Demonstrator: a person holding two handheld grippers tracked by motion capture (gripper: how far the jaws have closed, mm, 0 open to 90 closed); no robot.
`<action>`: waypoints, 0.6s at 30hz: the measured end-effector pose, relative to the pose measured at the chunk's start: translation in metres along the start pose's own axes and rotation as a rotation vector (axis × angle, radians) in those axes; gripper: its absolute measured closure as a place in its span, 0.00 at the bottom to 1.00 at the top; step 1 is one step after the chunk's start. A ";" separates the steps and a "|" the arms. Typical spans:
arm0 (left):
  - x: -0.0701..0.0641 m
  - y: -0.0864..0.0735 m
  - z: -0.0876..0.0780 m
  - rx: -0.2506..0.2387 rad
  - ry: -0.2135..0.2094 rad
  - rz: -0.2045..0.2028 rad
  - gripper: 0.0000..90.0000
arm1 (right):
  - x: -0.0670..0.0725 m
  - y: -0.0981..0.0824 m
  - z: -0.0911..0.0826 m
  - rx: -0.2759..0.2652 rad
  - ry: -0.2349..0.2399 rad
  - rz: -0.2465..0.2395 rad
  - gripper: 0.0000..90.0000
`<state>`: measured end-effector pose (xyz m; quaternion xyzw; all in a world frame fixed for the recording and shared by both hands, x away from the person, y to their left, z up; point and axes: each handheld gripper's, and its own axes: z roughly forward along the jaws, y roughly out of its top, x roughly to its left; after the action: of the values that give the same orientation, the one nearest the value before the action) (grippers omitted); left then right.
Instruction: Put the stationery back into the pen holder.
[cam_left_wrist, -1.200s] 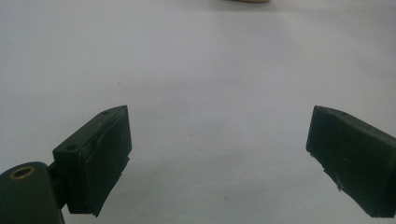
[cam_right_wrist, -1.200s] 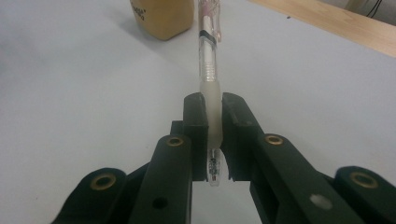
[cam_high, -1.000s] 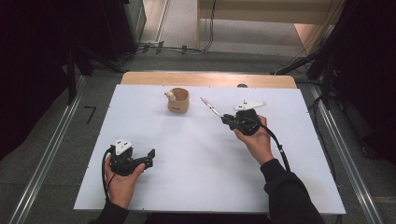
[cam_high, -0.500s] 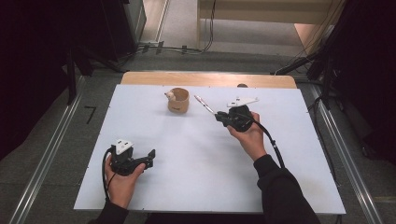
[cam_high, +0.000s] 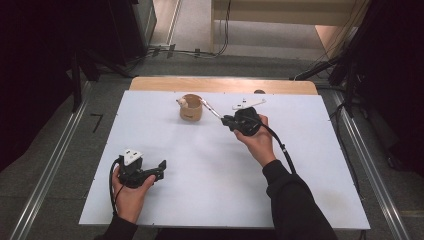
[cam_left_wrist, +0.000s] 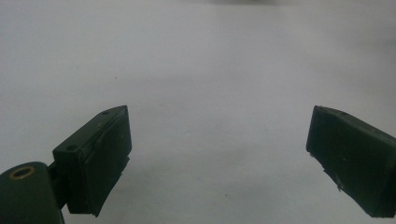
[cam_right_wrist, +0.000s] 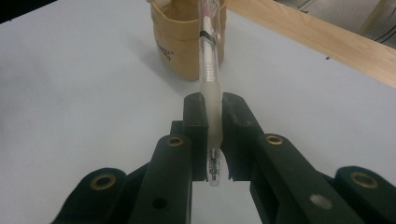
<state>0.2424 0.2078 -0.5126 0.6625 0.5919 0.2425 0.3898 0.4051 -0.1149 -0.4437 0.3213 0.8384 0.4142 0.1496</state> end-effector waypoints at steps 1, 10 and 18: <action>0.000 0.000 0.000 -0.001 0.000 0.000 0.08 | 0.000 0.001 0.001 -0.002 0.002 -0.001 0.87; 0.000 0.000 0.000 -0.001 -0.001 -0.002 0.08 | 0.004 0.007 0.008 0.005 0.006 -0.002 0.87; 0.000 0.000 0.000 -0.001 -0.001 -0.004 0.08 | 0.005 0.012 0.013 0.002 0.010 -0.006 0.87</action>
<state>0.2424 0.2082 -0.5123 0.6612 0.5930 0.2416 0.3910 0.4129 -0.0982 -0.4415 0.3168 0.8405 0.4145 0.1464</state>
